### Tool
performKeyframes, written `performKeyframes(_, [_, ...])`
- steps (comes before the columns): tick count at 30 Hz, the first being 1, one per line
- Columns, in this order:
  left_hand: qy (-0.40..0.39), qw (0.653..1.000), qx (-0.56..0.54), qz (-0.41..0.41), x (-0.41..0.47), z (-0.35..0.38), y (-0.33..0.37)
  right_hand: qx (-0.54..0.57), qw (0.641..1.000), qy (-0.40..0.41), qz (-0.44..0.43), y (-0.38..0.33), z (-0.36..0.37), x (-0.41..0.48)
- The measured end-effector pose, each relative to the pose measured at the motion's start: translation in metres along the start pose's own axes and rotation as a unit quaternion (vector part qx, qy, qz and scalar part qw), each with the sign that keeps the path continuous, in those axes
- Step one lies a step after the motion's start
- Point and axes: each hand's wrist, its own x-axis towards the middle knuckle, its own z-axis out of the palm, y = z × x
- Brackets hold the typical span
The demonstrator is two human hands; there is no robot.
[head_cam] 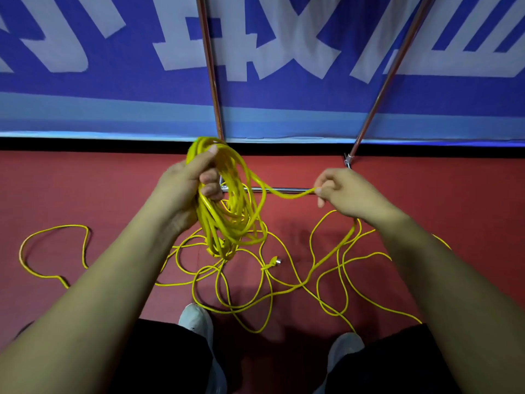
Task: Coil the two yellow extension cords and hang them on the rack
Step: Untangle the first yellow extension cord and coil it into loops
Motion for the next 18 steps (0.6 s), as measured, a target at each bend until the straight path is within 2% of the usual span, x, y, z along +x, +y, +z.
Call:
performKeyframes(2, [0.022, 0.999, -0.031, 0.029, 0.004, -0.006, 0.004, -0.043, 0.996, 0.048, 0.055, 0.019, 0.01, 0.007])
performKeyframes(5, [0.041, 0.995, -0.052, 0.076, 0.009, -0.018, 0.01, -0.056, 0.994, 0.043, 0.085, 0.026, 0.026, 0.009])
performKeyframes(8, [0.06, 0.991, -0.061, 0.101, 0.011, -0.026, 0.011, -0.09, 0.995, -0.002, 0.032, 0.008, 0.026, 0.002])
performKeyframes(11, [0.095, 0.989, 0.001, 0.112, 0.009, -0.024, 0.005, -0.116, 0.989, -0.077, -0.042, -0.02, 0.015, -0.009])
performKeyframes(15, [0.098, 0.979, 0.16, 0.079, 0.003, -0.016, -0.008, -0.019, 0.965, -0.227, -0.133, -0.054, 0.013, -0.026])
performKeyframes(18, [0.022, 0.975, 0.223, 0.008, -0.005, -0.004, -0.017, 0.078, 0.956, -0.23, -0.167, -0.07, 0.018, -0.032])
